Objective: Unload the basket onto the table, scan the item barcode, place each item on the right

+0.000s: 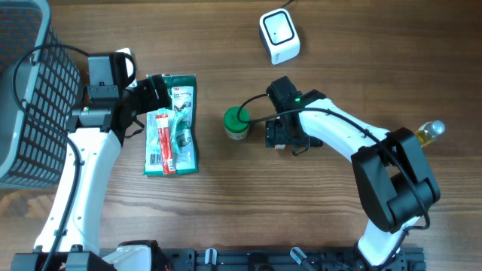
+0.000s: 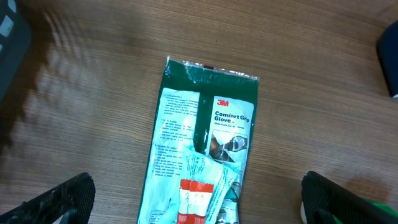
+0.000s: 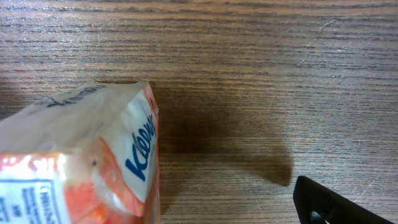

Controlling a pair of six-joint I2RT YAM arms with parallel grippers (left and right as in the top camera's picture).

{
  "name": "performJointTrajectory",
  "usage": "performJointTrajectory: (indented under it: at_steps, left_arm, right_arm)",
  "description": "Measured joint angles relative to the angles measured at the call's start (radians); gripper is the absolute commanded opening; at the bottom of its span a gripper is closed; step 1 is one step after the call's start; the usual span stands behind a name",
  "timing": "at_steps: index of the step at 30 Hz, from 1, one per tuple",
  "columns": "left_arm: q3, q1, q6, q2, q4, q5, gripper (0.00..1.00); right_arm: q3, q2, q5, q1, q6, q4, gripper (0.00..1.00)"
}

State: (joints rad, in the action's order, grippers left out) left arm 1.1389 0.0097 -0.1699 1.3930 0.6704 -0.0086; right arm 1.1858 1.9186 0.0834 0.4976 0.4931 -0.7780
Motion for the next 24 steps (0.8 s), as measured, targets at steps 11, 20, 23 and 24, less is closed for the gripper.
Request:
performJointTrajectory:
  at_steps: [11,20,23,24]
  left_arm:
    - [0.000,0.000,0.000,0.000,0.000,0.000,1.00]
    - [0.000,0.000,0.000,0.000,0.000,0.000,1.00]
    - [0.000,0.000,0.000,0.000,0.000,0.000,1.00]
    - [0.000,0.000,0.000,0.000,0.000,0.000,1.00]
  right_arm:
    - [0.000,0.000,0.004,0.001,0.000,0.000,0.99]
    - [0.000,0.000,0.016,0.001,0.003,0.000,0.88]
    - [0.000,0.000,0.023,0.001,0.003,-0.003,0.88]
    - [0.000,0.000,0.024,0.001,0.003,-0.003,0.89]
